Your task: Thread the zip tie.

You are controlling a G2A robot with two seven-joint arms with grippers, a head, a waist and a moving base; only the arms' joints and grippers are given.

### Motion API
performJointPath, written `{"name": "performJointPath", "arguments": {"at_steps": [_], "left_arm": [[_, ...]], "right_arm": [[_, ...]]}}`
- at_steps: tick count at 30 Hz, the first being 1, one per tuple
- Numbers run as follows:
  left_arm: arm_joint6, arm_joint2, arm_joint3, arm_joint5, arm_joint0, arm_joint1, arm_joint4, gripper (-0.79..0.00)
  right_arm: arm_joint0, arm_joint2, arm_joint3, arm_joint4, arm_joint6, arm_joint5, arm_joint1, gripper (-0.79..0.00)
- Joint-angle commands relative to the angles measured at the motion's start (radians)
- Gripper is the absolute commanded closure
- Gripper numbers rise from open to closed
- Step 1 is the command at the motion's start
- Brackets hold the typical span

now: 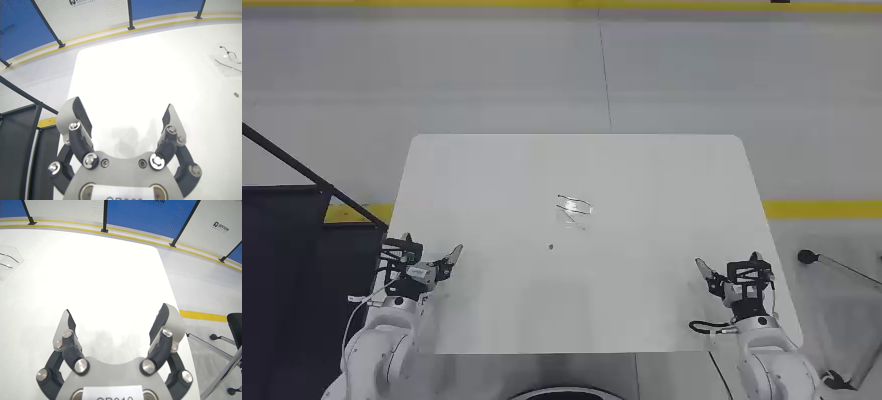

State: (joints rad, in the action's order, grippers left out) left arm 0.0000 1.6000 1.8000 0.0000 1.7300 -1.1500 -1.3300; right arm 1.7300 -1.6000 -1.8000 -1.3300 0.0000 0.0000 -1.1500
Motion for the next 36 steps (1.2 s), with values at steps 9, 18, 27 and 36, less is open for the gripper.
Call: {"name": "performJointPath", "arguments": {"at_steps": [9, 18, 27, 36], "left_arm": [[0.011, -0.008, 0.009, -0.062, 0.008, 0.002, -0.007, -0.785], [-0.131, -0.004, 0.079, -0.196, -0.011, 0.004, 0.114, -0.785], [-0.603, -0.073, 0.054, -0.271, -0.243, 0.004, 0.48, -0.785], [-0.726, -0.105, 0.037, -0.199, -0.313, 0.002, 0.517, -0.785]], "right_arm": [[0.0, 0.0, 0.0, 0.0, 0.0, 0.0, 0.0, -0.785], [0.0, 0.0, 0.0, 0.0, 0.0, 0.0, 0.0, -0.785], [0.0, 0.0, 0.0, 0.0, 0.0, 0.0, 0.0, -0.785], [0.0, 0.0, 0.0, 0.0, 0.0, 0.0, 0.0, -0.785]]}}
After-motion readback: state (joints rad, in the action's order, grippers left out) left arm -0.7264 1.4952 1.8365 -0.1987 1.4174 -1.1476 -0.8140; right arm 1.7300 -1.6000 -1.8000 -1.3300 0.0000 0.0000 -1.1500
